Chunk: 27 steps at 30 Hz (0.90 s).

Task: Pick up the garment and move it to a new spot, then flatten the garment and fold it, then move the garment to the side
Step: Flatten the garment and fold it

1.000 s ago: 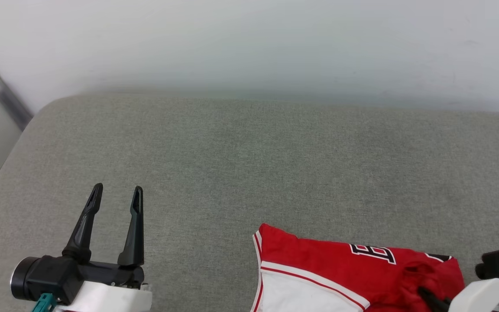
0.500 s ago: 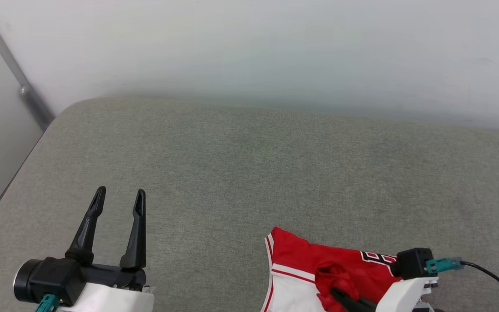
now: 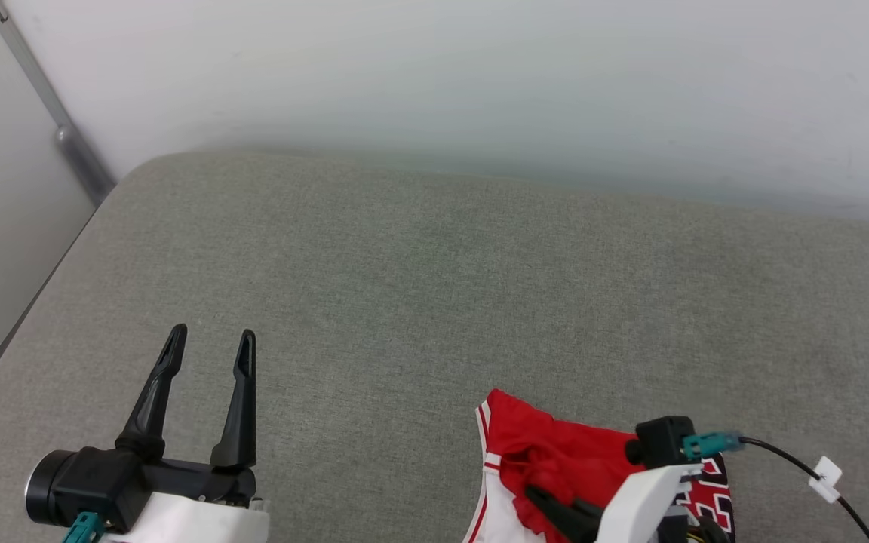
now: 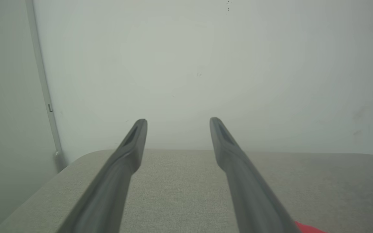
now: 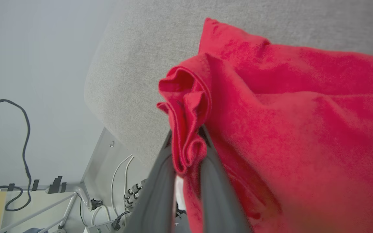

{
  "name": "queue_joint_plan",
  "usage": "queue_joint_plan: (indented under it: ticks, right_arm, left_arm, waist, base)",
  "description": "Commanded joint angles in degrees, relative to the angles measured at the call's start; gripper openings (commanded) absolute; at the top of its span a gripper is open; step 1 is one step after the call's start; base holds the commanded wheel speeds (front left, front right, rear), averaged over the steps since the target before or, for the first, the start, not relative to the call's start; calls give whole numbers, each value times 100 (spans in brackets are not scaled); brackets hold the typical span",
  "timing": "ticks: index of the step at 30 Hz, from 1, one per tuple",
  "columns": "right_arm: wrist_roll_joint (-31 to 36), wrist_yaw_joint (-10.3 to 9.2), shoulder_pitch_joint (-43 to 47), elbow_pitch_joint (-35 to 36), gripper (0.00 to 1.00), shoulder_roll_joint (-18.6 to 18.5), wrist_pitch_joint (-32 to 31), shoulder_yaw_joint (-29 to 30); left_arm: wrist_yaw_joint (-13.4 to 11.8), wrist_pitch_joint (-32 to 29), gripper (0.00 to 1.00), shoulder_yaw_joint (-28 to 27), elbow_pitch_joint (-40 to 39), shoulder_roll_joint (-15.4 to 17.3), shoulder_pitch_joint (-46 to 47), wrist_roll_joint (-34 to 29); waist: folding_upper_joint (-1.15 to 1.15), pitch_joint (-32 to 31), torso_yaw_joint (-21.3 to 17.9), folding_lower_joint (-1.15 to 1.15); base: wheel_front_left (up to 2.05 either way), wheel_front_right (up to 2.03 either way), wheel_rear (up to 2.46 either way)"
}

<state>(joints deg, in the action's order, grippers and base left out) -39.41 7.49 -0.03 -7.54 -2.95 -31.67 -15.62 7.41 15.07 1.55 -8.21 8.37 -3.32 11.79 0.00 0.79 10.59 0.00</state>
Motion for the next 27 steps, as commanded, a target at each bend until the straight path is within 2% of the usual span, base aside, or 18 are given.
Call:
queue_joint_plan:
  ticks: [1, 8, 15, 19, 24, 26, 27]
  right_arm:
    - [-96, -1, -157, -80, 100, 14, 81, -123]
    - [-241, -1, -502, -100, 100, 8, 356, -442]
    - [1195, -1, -935, -9, 100, -27, 569, 231]
    - [1967, -1, -1151, 199, 100, -506, 895, 518]
    - [2611, -1, -1312, 462, 100, -1142, 1474, 1032]
    - [2722, -1, -1293, 518, 100, -1244, 1635, 1141]
    - [2878, -1, -1192, 631, 100, -1379, 1986, 1410]
  left_arm:
    - [6, 13, 100, 7, -7, -1, 35, 13]
    - [6, 13, 100, -3, 41, -22, 75, 7]
    - [7, 13, 100, -19, 59, 6, 90, 12]
    - [7, 13, 100, 4, 58, 2, 114, 20]
    - [6, 13, 100, 2, 75, -18, 123, -2]
    - [6, 13, 100, 2, 74, -22, 126, -5]
    - [6, 13, 100, 23, 83, -26, 134, 3]
  waist:
    - [0, 43, 12, 0]
    - [0, 101, -38, 0]
    - [0, 60, -234, 0]
    - [0, 61, -371, 0]
    - [0, 93, -531, 0]
    - [0, 105, -557, 0]
    - [0, 118, -596, 0]
  base:
    - [0, 0, 0]
    - [0, 0, 0]
    - [0, 0, 0]
    - [0, 0, 0]
    - [0, 0, 0]
    - [0, 0, 0]
    - [0, 0, 0]
